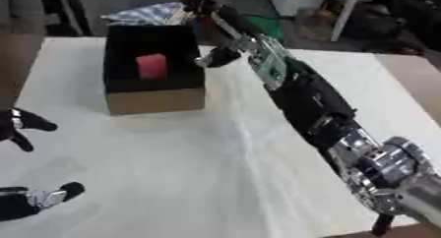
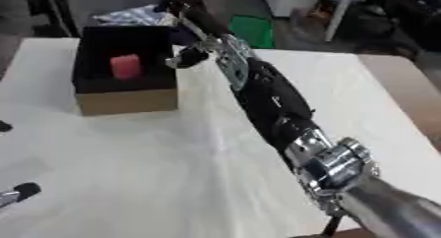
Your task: Pick up objects on the table and place them in the box.
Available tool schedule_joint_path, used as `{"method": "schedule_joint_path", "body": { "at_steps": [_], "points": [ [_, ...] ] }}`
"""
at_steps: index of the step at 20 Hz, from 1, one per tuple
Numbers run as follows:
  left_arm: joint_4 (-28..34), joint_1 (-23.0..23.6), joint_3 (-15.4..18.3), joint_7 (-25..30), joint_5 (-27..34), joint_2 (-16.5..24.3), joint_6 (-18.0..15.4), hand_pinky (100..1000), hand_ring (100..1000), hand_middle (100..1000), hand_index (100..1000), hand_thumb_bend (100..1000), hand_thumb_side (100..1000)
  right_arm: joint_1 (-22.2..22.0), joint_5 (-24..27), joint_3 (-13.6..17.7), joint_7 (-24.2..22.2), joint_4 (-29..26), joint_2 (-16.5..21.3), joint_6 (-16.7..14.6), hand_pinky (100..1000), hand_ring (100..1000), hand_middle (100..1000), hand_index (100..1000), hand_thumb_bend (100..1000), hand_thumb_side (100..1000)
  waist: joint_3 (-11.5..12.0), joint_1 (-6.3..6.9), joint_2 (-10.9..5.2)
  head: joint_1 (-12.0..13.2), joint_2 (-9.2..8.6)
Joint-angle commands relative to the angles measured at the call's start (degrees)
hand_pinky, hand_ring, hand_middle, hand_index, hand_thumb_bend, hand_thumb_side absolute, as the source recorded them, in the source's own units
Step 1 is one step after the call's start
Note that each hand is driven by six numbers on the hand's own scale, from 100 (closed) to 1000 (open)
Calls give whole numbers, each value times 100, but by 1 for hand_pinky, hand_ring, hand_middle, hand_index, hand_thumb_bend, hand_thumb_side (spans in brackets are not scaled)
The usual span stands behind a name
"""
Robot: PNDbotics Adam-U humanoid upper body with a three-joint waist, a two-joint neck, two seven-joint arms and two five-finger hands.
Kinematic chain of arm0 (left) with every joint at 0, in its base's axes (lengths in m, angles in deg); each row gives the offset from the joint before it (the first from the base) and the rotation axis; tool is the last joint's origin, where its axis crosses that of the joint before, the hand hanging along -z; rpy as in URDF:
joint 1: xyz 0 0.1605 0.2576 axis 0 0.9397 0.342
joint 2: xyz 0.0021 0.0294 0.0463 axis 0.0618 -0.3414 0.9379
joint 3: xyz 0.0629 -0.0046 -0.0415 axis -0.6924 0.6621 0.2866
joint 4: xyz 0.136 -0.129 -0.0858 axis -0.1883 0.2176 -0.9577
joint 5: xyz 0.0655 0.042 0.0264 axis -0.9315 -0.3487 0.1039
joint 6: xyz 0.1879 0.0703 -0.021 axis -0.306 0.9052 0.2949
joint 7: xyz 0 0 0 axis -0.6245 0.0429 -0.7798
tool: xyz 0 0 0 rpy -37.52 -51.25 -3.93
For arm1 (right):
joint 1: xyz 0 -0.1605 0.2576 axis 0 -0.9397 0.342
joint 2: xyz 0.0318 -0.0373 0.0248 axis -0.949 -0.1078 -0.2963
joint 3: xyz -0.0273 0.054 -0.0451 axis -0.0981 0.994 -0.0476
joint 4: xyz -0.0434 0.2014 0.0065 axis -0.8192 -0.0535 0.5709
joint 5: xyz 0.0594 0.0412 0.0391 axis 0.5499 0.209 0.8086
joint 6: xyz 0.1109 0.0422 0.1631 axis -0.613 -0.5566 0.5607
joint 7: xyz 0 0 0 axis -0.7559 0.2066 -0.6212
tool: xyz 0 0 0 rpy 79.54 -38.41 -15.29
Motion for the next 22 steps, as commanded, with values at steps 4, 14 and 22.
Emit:
{"method": "schedule_joint_path", "body": {
  "at_steps": [4,14,22],
  "points": [
    [34,107,277,-244,-45,198,126,485,728,614,692,806,100,-370,2146,-343,-656,-1799,685,299,807,994,891,914,128,101,-460,136,-183,323,74],
    [18,275,593,-535,-84,397,307,480,747,648,695,800,100,-2285,4324,67,-887,-4747,1245,1199,787,970,832,906,100,251,-1110,204,-230,769,125],
    [-39,382,710,-812,28,449,402,477,753,656,700,796,100,-3765,4543,710,-777,-5340,890,1515,784,991,820,898,100,427,-1404,313,-209,1032,155]
  ]
}}
